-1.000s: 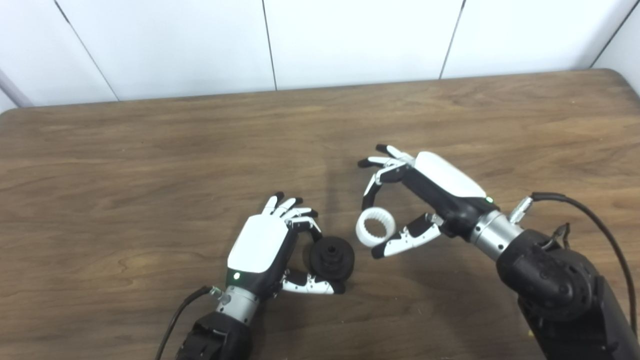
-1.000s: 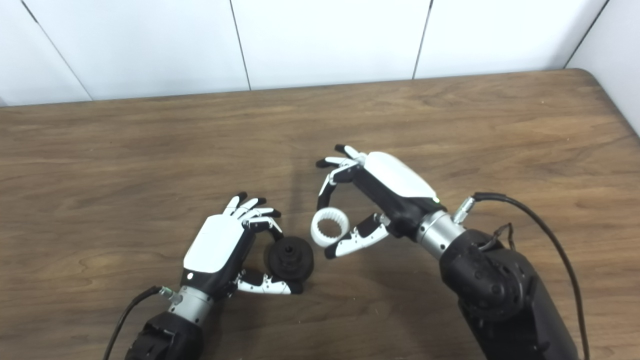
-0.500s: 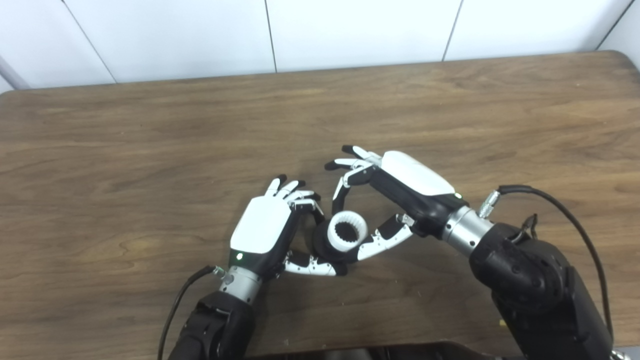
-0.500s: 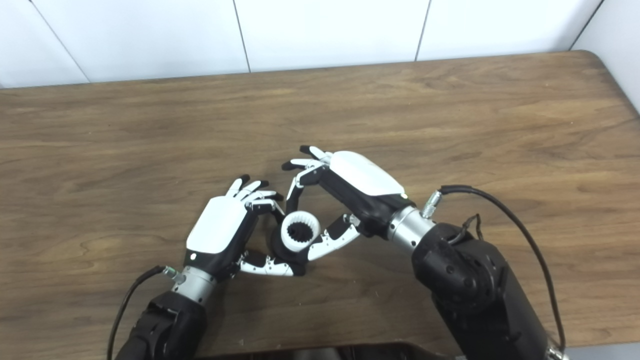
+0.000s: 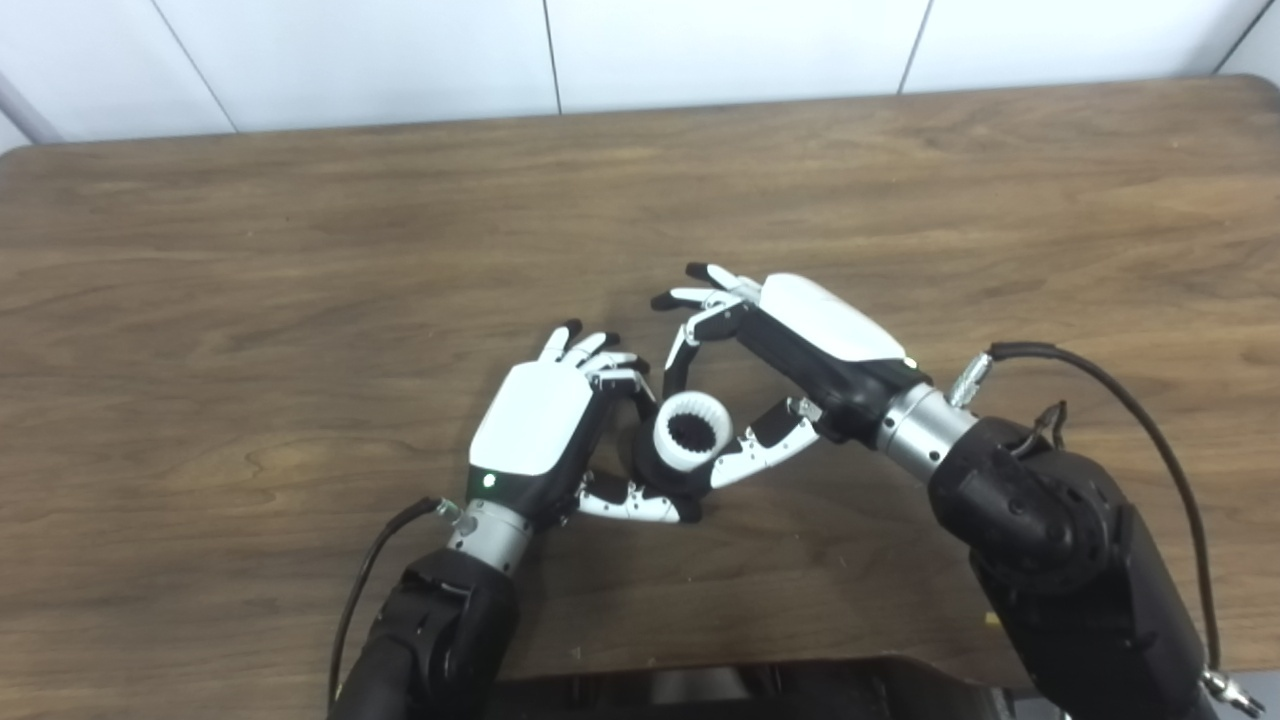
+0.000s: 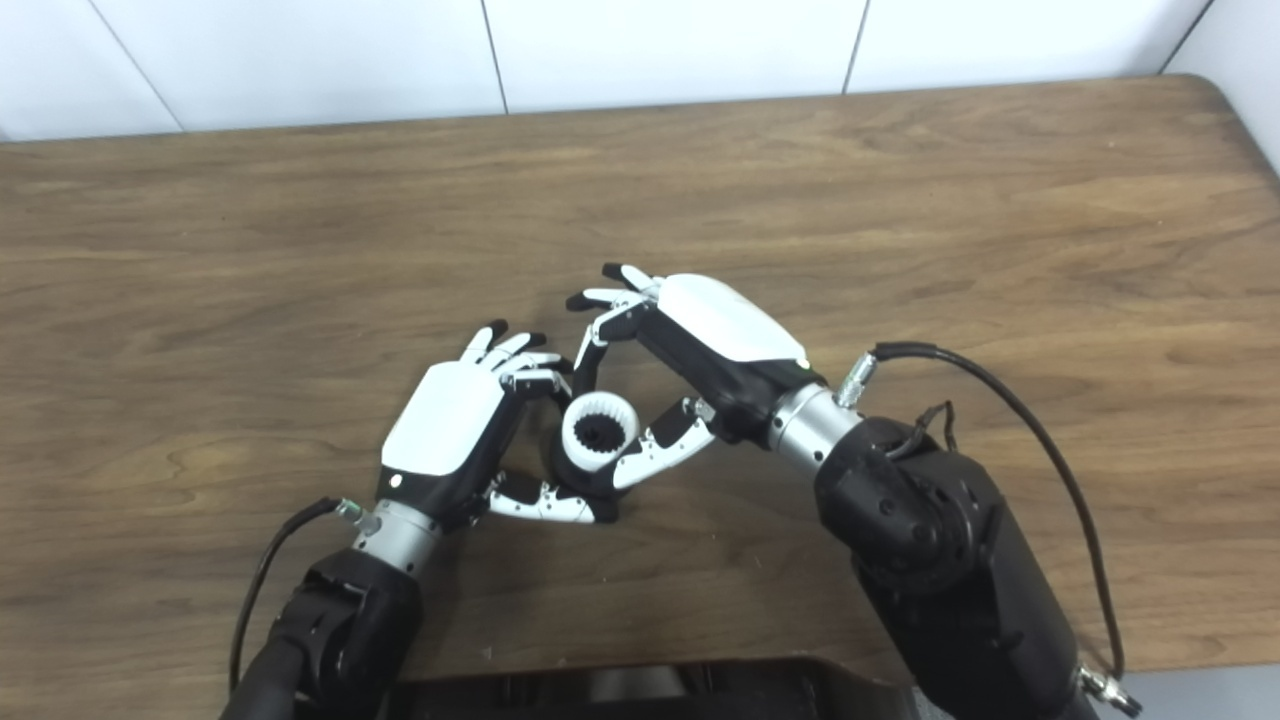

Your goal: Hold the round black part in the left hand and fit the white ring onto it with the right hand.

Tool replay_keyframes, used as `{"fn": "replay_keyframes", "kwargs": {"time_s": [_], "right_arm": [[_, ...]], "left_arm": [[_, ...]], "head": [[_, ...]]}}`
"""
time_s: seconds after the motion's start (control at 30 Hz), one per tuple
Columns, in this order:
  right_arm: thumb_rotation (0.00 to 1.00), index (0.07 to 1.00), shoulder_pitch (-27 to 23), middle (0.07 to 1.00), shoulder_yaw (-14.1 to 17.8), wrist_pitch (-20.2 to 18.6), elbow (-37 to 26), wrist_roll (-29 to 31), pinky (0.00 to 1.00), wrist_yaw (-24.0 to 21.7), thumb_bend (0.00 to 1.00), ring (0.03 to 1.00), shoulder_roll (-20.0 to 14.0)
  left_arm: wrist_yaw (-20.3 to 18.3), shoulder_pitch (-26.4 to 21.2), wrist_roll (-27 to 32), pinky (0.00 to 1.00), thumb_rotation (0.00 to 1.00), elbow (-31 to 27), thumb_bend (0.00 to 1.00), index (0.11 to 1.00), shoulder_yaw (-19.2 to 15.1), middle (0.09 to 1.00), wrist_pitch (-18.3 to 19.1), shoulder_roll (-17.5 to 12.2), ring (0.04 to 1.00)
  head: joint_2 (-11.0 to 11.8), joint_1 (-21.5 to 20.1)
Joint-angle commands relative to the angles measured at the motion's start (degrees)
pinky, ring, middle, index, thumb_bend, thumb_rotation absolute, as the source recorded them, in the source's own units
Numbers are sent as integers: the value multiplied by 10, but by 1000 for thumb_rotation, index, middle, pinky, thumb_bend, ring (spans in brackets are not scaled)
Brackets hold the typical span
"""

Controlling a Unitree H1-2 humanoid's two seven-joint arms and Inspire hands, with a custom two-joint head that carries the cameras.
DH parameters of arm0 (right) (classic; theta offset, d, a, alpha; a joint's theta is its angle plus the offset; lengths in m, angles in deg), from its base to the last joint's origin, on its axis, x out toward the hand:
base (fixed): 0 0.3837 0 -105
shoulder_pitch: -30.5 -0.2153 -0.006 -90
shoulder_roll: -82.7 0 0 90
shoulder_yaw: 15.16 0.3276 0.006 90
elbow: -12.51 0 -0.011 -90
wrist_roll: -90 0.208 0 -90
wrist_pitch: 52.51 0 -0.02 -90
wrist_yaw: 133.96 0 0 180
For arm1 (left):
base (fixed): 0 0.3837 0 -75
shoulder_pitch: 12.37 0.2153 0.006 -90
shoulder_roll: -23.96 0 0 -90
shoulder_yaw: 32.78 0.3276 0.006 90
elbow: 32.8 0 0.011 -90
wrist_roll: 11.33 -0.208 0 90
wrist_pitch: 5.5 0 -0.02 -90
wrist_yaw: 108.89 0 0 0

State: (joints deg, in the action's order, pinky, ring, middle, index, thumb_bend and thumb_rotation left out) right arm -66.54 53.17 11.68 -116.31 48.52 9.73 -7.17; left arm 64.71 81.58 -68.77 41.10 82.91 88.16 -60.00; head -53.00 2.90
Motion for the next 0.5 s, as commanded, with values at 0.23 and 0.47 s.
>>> {"fn": "replay_keyframes", "kwargs": {"time_s": [0.23, 0.47], "right_arm": [[141, 485, -25, 888, 1, 21, 2, -7, 1000, 11, 523, 1000, 12], [141, 484, -27, 888, -2, 27, 9, -10, 1000, 12, 523, 1000, 19]], "left_arm": [[-15, -1, -11, 1000, 56, -7, 525, 484, 7, 781, 1, 2, 903], [-22, 1, -12, 1000, 55, -14, 524, 485, 6, 778, 6, 4, 902]], "head": [[-1, 0], [-5, 0]]}}
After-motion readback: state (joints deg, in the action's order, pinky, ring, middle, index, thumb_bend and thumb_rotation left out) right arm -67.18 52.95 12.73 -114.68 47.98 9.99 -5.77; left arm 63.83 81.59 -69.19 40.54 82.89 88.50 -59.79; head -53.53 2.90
